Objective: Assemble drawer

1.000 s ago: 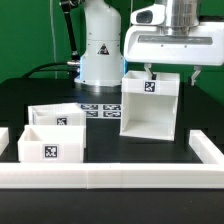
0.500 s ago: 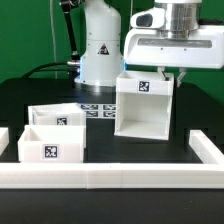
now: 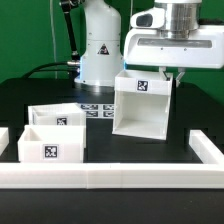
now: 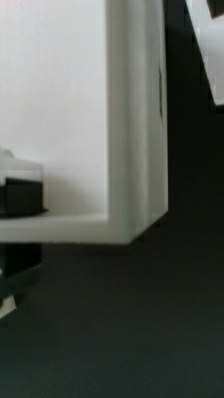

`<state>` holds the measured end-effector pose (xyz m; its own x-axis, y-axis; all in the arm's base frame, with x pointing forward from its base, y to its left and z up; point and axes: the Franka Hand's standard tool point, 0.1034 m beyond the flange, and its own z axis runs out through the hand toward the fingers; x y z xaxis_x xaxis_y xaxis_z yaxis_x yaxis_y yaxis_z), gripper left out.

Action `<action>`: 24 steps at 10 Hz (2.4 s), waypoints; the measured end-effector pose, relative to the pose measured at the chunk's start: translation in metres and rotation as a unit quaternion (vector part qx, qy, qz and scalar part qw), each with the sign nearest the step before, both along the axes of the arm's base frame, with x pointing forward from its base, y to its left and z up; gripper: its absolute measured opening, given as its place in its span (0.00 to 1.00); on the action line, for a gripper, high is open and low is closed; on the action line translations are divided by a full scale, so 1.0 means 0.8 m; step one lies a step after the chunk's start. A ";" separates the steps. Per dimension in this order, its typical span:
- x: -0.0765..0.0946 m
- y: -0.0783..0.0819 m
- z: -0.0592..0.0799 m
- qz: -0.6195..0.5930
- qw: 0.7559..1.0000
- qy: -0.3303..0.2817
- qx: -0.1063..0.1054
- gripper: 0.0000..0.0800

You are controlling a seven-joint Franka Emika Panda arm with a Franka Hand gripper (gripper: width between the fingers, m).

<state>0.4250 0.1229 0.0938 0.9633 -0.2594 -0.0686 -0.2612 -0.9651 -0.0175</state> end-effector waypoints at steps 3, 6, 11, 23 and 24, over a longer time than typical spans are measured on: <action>0.001 0.000 0.000 0.001 1.000 0.000 0.000 0.05; 0.048 -0.005 0.001 0.023 1.000 -0.013 0.012 0.05; 0.123 0.006 0.004 0.026 0.999 -0.036 0.023 0.05; 0.175 -0.003 0.005 -0.128 0.990 -0.057 0.035 0.05; 0.186 -0.010 0.005 -0.175 0.982 -0.063 0.037 0.05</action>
Offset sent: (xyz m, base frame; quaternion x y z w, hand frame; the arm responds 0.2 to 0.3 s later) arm 0.0386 -0.0090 0.0026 0.0127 -0.0107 -0.0307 0.9994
